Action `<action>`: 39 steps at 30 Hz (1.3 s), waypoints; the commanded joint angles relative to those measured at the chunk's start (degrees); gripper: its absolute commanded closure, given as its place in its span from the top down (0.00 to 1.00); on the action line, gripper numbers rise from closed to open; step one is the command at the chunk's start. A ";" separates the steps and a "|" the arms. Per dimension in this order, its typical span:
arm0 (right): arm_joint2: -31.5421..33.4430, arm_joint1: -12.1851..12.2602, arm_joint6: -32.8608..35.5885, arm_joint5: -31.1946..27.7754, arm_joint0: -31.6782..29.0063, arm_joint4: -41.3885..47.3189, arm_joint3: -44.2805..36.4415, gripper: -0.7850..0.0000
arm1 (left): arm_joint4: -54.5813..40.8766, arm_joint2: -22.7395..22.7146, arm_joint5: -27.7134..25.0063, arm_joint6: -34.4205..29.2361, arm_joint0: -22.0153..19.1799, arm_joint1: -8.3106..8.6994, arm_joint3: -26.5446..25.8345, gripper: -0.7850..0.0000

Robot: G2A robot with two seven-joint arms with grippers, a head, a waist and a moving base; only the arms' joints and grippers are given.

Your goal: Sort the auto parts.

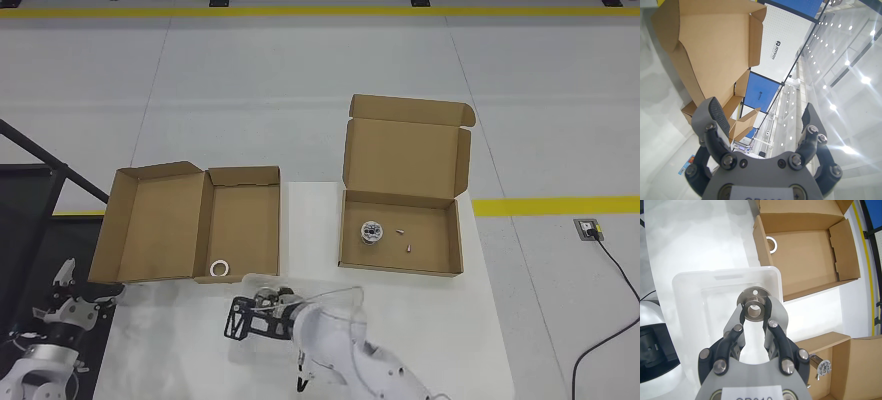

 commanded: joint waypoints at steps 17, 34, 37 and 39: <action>-4.34 -6.41 -11.92 9.46 19.10 7.41 25.98 0.00 | -0.62 -0.88 -1.42 -4.39 1.17 0.24 0.45 1.00; -10.80 -17.26 -19.33 10.05 34.83 18.15 58.26 0.00 | -1.56 -2.07 -3.49 -6.66 3.22 0.28 -0.02 1.00; -11.05 -18.54 -21.24 8.84 35.91 19.26 62.54 0.00 | -1.83 -2.16 -3.54 -6.52 3.65 0.24 -0.33 1.00; -11.16 -19.25 -22.25 8.33 36.45 19.72 65.01 0.00 | -1.84 -2.22 -3.61 -6.38 3.87 0.23 -0.50 1.00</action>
